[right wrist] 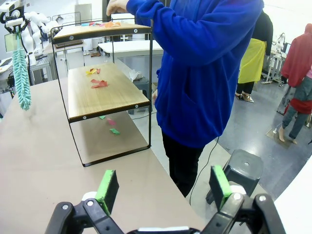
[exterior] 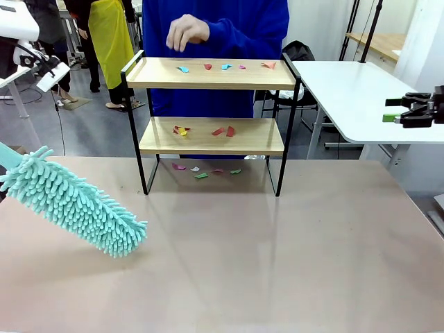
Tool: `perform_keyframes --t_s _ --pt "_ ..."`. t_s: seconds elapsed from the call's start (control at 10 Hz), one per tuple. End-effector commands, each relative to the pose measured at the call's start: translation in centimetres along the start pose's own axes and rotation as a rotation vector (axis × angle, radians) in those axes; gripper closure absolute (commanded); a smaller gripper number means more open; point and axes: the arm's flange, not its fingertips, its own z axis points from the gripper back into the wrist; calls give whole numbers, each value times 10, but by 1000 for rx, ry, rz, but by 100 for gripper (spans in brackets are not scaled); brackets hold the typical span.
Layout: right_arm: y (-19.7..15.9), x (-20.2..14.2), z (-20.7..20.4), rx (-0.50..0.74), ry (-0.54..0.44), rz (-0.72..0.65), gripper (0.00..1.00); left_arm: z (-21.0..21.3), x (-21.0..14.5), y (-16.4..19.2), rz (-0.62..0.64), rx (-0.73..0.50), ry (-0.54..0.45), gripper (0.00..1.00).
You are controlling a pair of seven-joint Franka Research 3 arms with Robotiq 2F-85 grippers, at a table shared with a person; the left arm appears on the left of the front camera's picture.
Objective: Clean the shelf.
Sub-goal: Clean the specific section of the Shelf indicated by the human with the Duster.
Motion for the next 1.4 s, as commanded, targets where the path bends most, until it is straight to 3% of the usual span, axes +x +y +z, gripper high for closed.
perform_keyframes --t_s 0.0,1.3 --pt "1 3 -1 1 -3 4 0 4 -1 0 3 -8 -9 87" --pt "1 3 -1 1 -3 4 0 4 -1 0 3 -8 -9 87"
